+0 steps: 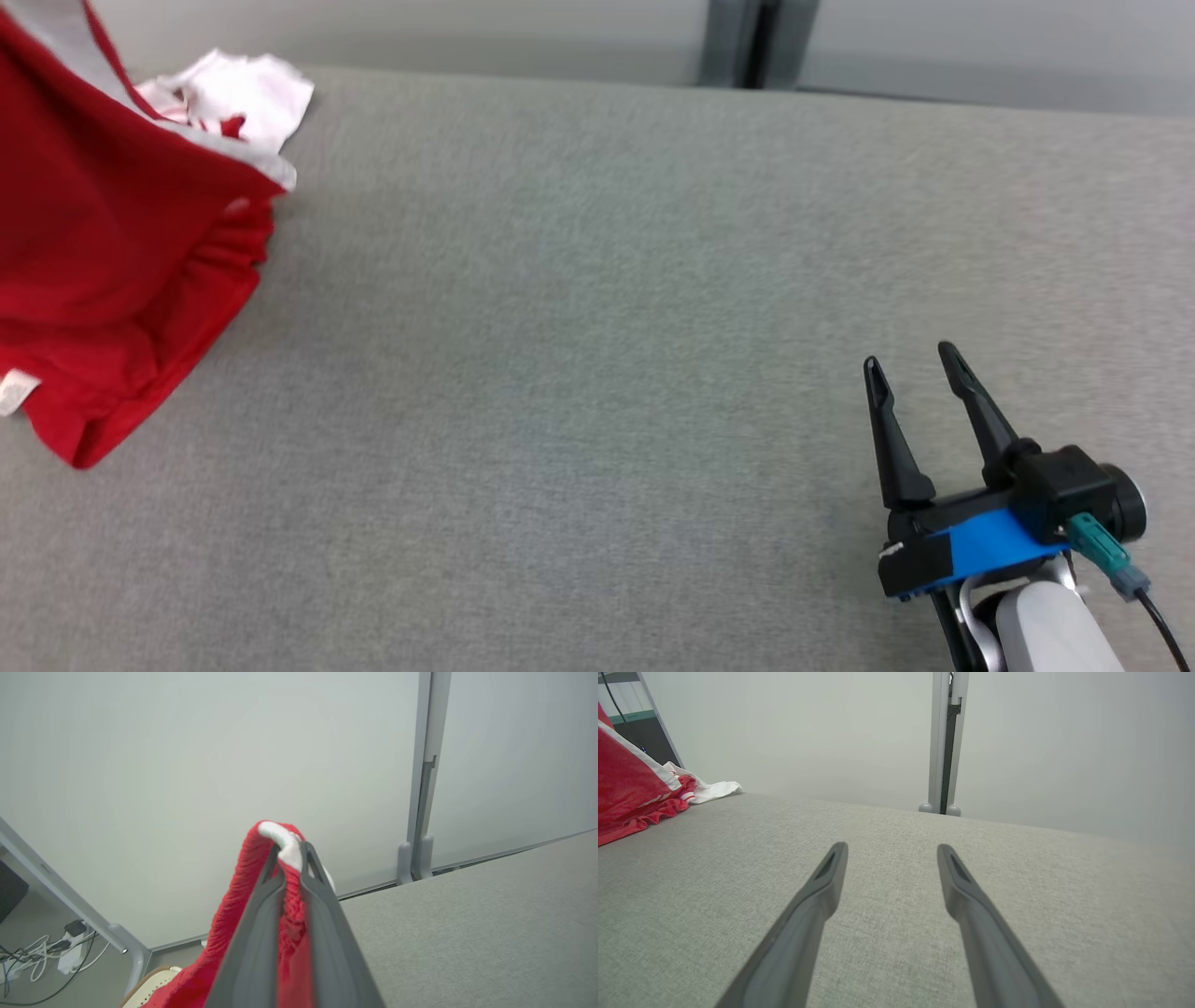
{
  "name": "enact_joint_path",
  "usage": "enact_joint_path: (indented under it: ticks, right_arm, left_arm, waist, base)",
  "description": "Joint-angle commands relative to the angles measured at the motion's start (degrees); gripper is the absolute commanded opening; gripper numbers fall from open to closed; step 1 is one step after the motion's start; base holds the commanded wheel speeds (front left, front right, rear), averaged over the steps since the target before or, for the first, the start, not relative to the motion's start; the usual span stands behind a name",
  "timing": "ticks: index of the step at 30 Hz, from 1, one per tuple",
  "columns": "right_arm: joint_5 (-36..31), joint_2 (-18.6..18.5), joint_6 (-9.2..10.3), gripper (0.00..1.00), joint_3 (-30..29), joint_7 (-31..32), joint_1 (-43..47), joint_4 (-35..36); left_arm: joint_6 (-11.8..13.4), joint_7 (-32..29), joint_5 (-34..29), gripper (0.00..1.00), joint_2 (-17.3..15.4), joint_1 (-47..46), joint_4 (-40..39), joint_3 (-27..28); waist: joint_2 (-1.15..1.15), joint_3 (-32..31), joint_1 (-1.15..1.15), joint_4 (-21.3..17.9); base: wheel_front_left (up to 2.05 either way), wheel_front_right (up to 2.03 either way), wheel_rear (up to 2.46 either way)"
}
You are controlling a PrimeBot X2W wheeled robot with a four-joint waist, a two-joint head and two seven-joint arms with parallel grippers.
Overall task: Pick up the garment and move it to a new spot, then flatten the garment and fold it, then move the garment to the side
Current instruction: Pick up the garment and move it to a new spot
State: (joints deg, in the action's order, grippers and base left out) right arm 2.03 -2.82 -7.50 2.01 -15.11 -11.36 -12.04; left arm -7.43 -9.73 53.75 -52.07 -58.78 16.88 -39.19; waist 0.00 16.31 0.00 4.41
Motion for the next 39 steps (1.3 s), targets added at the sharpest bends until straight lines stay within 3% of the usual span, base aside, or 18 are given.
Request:
enact_joint_path:
  ticks: [1, 6, 13, 17, 22, 27, 34, 39]
  right_arm:
    - [0.82, -0.12, 0.01, 1.00, -0.17, -0.08, 1.32, -0.53]
    - [2.40, -0.11, 0.02, 1.00, -1.09, -0.07, 2.84, -1.32]
    - [3.19, -0.13, 0.02, 1.00, -4.49, -0.07, 4.00, -1.02]
    - [3.61, -0.11, 0.02, 1.00, -6.78, -0.07, 4.49, -0.85]
    - [4.22, -0.13, 0.02, 1.00, -7.79, -0.07, 4.21, -0.67]
    - [4.74, -0.10, 0.02, 1.00, -7.51, -0.07, 3.66, -0.91]
    - [4.33, -0.13, 0.02, 1.00, -6.43, -0.07, 3.00, -1.28]
    - [4.06, -0.13, 0.02, 1.00, -5.73, -0.07, 2.92, -1.77]
  left_arm:
    - [-0.08, 0.33, -0.44, 0.00, 1.27, -1.52, -1.31, -0.87]
    - [-0.03, 0.83, -2.25, 0.00, 7.17, -4.40, -4.19, -3.55]
    - [0.44, 3.98, -2.36, 0.00, 19.34, -6.24, -4.10, -6.56]
    - [2.01, 10.04, -0.28, 0.00, 26.53, -0.34, -2.33, -6.85]
    - [4.39, 21.24, 1.84, 0.00, 32.61, 11.23, 2.20, -6.04]
    - [4.56, 24.78, 1.08, 0.00, 35.22, 23.38, 10.06, -4.73]
    - [2.43, 24.92, -4.56, 0.00, 38.03, 34.27, 13.64, 6.34]
    - [1.26, 24.94, -8.29, 0.00, 40.36, 38.58, 14.26, 10.81]
  waist:
    - [0.00, -4.93, 0.00, -4.29]
    - [0.00, -8.72, 0.00, -8.30]
    - [0.00, -9.48, 0.00, -12.50]
    - [0.00, -8.96, 0.00, -13.31]
    - [0.00, -7.87, 0.00, -13.37]
    - [0.00, -6.57, 0.00, -12.36]
    - [0.00, -5.62, 0.00, -10.33]
    - [0.00, -5.99, 0.00, -9.64]
  base:
    - [0.00, 0.00, 0.00]
    - [0.00, 0.00, 0.00]
    - [0.00, 0.00, 0.00]
    - [0.00, 0.00, 0.00]
    - [0.00, 0.00, 0.00]
    - [0.00, 0.00, 0.00]
    - [0.00, 0.00, 0.00]
    - [0.00, 0.00, 0.00]
